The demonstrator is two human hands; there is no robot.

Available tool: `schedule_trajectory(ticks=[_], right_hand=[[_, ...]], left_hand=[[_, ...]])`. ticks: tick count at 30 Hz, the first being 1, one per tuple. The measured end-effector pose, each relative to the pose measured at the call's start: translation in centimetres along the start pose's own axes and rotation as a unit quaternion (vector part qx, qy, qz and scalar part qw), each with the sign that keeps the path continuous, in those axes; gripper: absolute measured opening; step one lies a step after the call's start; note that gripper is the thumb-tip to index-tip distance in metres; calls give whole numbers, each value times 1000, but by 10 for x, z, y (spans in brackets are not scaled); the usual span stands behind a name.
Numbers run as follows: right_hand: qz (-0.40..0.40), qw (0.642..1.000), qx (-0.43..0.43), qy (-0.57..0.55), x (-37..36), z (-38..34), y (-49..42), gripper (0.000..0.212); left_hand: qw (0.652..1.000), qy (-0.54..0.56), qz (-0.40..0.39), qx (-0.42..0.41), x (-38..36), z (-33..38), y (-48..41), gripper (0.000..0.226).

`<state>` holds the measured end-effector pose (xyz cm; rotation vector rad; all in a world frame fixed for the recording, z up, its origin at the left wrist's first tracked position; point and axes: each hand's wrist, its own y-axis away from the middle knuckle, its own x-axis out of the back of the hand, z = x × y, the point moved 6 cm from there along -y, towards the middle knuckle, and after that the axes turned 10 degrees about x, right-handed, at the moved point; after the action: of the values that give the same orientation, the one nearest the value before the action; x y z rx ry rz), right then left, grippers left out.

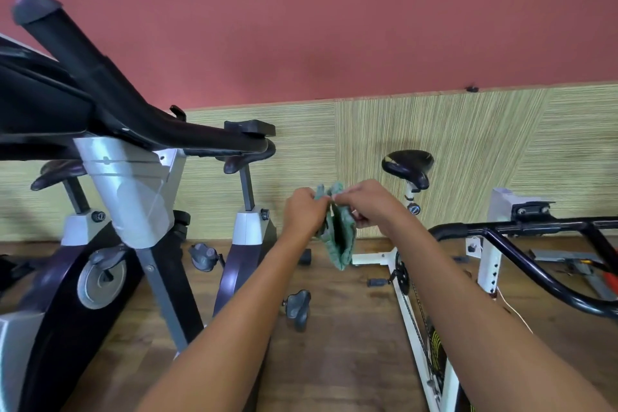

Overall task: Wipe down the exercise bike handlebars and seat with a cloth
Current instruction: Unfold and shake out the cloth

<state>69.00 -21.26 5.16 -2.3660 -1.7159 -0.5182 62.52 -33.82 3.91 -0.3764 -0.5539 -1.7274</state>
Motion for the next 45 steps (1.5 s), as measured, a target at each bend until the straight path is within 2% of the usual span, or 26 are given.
schedule_trajectory(ticks=[2, 4, 6, 9, 11, 12, 13, 16, 18, 21, 23, 26, 29, 32, 34, 36, 38, 39, 42, 43, 45], right_hand=[[12, 1000, 12, -22, 2, -3, -2, 25], [1, 997, 25, -67, 5, -6, -2, 38], [-23, 987, 13, -156, 9, -4, -3, 49], [-6, 961, -22, -274, 31, 10, -11, 47], [35, 952, -43, -302, 47, 28, -16, 43], [42, 949, -64, -307, 52, 40, -19, 40], [30, 943, -92, -317, 50, 53, -19, 41], [-67, 905, -159, -389, 32, 77, -18, 64], [-95, 875, -156, -449, 27, 78, -27, 57], [-38, 860, -106, -498, 41, 69, -64, 37], [-3, 894, -65, -443, 57, 58, -97, 37], [9, 962, -15, -272, 78, 36, -147, 38], [-6, 995, 17, -98, 94, 10, -191, 29], [-87, 987, 34, 131, 100, -16, -234, 18], [-159, 960, 16, 230, 99, -26, -259, 26], [-217, 936, -2, 278, 99, -32, -279, 33], [-259, 923, -6, 284, 101, -32, -306, 28], [-272, 923, -3, 273, 103, -30, -321, 23], [-283, 937, -2, 206, 114, -19, -374, 18], [-280, 941, -1, 188, 119, -13, -398, 19], [-258, 955, 3, 148, 134, 2, -447, 22]], left_hand=[[1000, -2, -3, 5, -6, 8, 3, 39], [997, 61, -30, 20, -12, 15, 3, 49], [987, 126, -81, 52, -19, 19, 2, 53], [966, 195, -152, 75, -34, 27, -1, 24], [965, 212, -131, 86, -35, 31, -7, 7], [964, 222, -115, 89, -36, 35, -11, 6], [962, 234, -107, 90, -37, 38, -14, 8], [955, 268, -109, 68, -47, 55, -23, 13], [951, 283, -112, 57, -56, 61, -36, 8], [946, 299, -114, 55, -63, 63, -61, 5], [938, 319, -124, 60, -65, 61, -85, 8], [921, 344, -162, 86, -67, 56, -125, 12], [919, 319, -190, 135, -69, 50, -166, 18], [942, 282, -138, 118, -62, 58, -212, 44], [952, 260, -139, 78, -64, 70, -238, 42], [947, 260, -179, 65, -77, 77, -253, 37], [919, 301, -238, 93, -95, 75, -272, 53], [894, 338, -274, 109, -108, 71, -284, 63], [791, 471, -352, 168, -138, 65, -324, 73], [769, 497, -363, 172, -145, 68, -342, 77], [753, 525, -364, 160, -158, 79, -384, 82]])
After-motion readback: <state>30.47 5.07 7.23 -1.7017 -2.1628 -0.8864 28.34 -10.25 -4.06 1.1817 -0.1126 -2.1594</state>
